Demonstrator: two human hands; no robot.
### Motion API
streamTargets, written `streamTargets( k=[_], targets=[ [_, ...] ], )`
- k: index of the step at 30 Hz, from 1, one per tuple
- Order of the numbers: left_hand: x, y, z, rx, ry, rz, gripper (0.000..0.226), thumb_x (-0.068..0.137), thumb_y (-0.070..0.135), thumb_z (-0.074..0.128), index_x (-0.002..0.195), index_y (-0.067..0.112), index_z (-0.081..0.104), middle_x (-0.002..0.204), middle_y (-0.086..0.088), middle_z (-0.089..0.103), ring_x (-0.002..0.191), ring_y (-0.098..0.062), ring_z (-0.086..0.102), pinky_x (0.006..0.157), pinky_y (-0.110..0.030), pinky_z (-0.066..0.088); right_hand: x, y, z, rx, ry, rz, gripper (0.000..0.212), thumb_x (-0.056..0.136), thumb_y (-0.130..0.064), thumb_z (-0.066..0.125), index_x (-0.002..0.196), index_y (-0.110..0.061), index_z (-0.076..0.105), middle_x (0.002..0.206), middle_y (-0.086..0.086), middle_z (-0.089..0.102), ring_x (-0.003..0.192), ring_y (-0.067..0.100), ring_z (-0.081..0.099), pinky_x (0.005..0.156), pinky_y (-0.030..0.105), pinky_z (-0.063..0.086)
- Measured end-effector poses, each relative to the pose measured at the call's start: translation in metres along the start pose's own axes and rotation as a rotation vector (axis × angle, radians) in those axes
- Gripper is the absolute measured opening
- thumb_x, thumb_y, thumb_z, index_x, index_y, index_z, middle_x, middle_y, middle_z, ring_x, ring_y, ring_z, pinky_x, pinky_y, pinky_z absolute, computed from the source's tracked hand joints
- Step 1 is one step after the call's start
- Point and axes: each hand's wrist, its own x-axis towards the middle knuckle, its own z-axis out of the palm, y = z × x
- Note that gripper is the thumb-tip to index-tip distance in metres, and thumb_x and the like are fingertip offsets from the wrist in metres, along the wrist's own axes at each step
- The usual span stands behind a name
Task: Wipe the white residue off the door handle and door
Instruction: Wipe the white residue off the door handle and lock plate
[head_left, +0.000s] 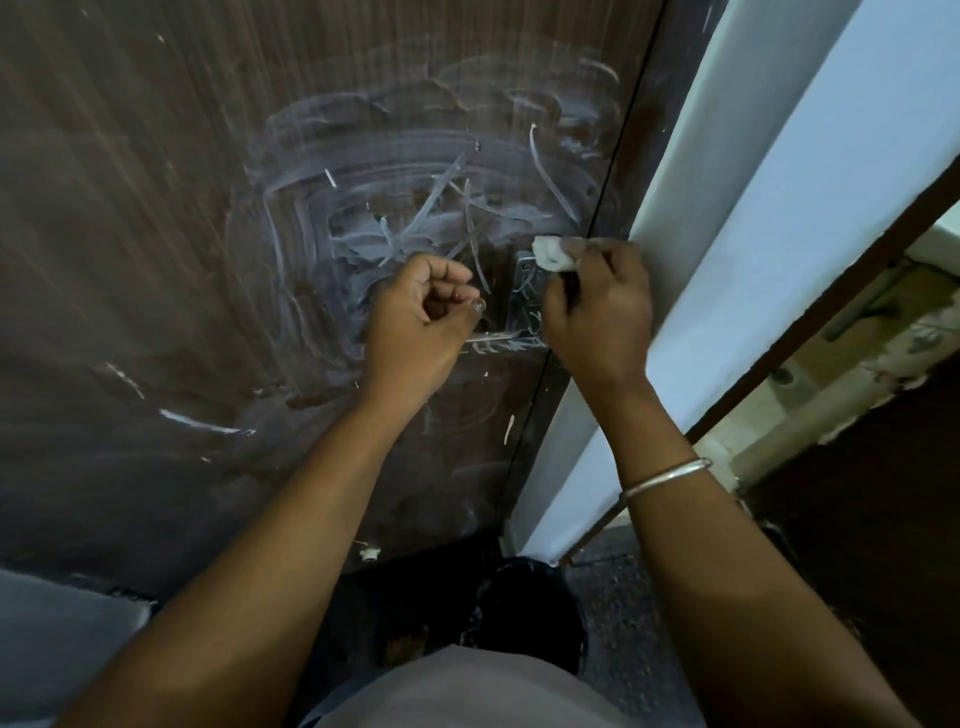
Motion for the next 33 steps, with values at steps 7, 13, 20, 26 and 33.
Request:
streamTargets(
  k=[7,13,20,26,33],
  targets=[
    [0.013,-0.016,-0.002,0.082,-0.002,0.095,0.015,0.079,0.0,0.063,0.085,0.014,0.058,0.076,0.007,0.059,0.07,0.001,0.056,0.066,-0.011,0.046,0.002,0.0,0.014,-0.102,0.031,-0.106,0.018,0.076,0.004,0.064,0.093,0.007,0.07,0.088,0.022,0.068,0.083,0.039,0.063,0.075,0.034,0.048],
    [0.011,-0.024,0.001,0.142,0.007,0.164,0.013,0.08,0.001,0.06,0.084,0.014,0.059,0.075,0.012,0.058,0.067,-0.001,0.057,0.061,-0.011,0.044,0.003,-0.012,0.019,-0.134,0.014,-0.305,0.011,0.08,0.003,0.062,0.087,0.006,0.07,0.084,0.019,0.069,0.08,0.036,0.062,0.074,0.031,0.044],
    [0.009,-0.029,-0.006,0.146,-0.041,0.188,0.013,0.08,0.0,0.06,0.082,0.013,0.059,0.073,0.012,0.057,0.064,0.001,0.056,0.059,-0.009,0.042,0.003,0.003,0.007,-0.104,0.019,0.023,0.015,0.076,0.006,0.063,0.089,0.007,0.071,0.087,0.022,0.07,0.082,0.039,0.063,0.074,0.036,0.051],
    [0.008,-0.03,-0.005,0.175,-0.032,0.215,0.015,0.078,0.002,0.059,0.081,0.016,0.059,0.072,0.017,0.055,0.066,0.003,0.056,0.06,-0.007,0.042,0.005,-0.018,0.018,-0.198,-0.013,-0.238,0.01,0.077,0.002,0.065,0.085,0.004,0.071,0.083,0.017,0.07,0.079,0.036,0.062,0.069,0.029,0.043],
    [0.009,-0.034,-0.011,0.154,-0.035,0.177,0.011,0.079,0.007,0.06,0.079,0.018,0.058,0.069,0.016,0.055,0.061,-0.002,0.053,0.054,-0.014,0.042,0.005,-0.007,0.007,-0.193,0.016,-0.016,0.014,0.073,0.006,0.067,0.086,0.007,0.07,0.084,0.021,0.069,0.079,0.041,0.062,0.067,0.034,0.051]
  ],
)
